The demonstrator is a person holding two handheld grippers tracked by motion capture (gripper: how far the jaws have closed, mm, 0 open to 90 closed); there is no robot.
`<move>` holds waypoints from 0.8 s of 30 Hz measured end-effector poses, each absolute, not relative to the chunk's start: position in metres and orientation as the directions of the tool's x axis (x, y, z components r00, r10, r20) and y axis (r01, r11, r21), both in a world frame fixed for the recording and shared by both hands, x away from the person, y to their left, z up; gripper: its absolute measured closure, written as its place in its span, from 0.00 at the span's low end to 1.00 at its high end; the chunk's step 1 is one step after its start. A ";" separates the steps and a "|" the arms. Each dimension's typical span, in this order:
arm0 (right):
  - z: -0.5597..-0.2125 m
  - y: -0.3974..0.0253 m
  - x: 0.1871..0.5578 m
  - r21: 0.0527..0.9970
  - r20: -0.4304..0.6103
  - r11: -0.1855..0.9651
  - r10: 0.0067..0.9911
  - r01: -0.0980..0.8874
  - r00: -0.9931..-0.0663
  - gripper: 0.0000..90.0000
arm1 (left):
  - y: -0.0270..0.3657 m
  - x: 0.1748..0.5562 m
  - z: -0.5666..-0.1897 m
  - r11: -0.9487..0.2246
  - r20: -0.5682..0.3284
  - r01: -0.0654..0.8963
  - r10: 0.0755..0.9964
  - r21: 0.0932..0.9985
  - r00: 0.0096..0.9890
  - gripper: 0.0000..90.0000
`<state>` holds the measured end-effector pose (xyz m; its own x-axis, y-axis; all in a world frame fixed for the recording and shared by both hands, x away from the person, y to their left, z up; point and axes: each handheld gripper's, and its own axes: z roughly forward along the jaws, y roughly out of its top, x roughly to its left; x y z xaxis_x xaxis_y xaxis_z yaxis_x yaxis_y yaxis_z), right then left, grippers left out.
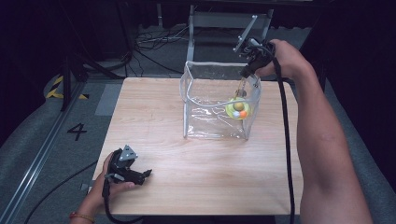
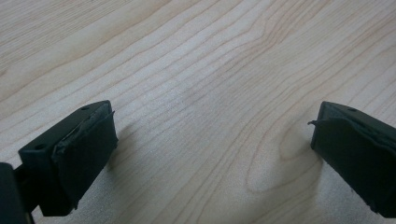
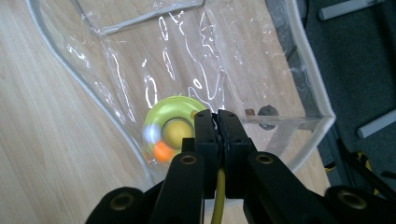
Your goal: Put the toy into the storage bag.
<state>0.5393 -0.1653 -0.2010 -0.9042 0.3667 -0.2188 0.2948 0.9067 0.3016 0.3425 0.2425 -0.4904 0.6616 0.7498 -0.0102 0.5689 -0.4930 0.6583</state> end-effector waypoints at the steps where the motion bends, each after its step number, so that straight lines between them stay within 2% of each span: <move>1: -0.204 -0.165 0.539 0.299 -0.214 0.908 0.365 0.294 -0.906 0.98 | 0.243 0.343 -0.490 -0.493 -0.010 0.569 0.750 0.658 0.662 0.01; 17: -0.242 -0.150 0.535 0.195 -0.184 0.943 0.307 0.271 -0.934 0.97 | 0.242 0.342 -0.490 -0.493 -0.012 0.570 0.749 0.658 0.662 0.01; 24: -0.244 -0.149 0.533 0.203 -0.183 0.941 0.307 0.270 -0.934 0.98 | 0.242 0.342 -0.490 -0.493 -0.012 0.570 0.750 0.658 0.662 0.01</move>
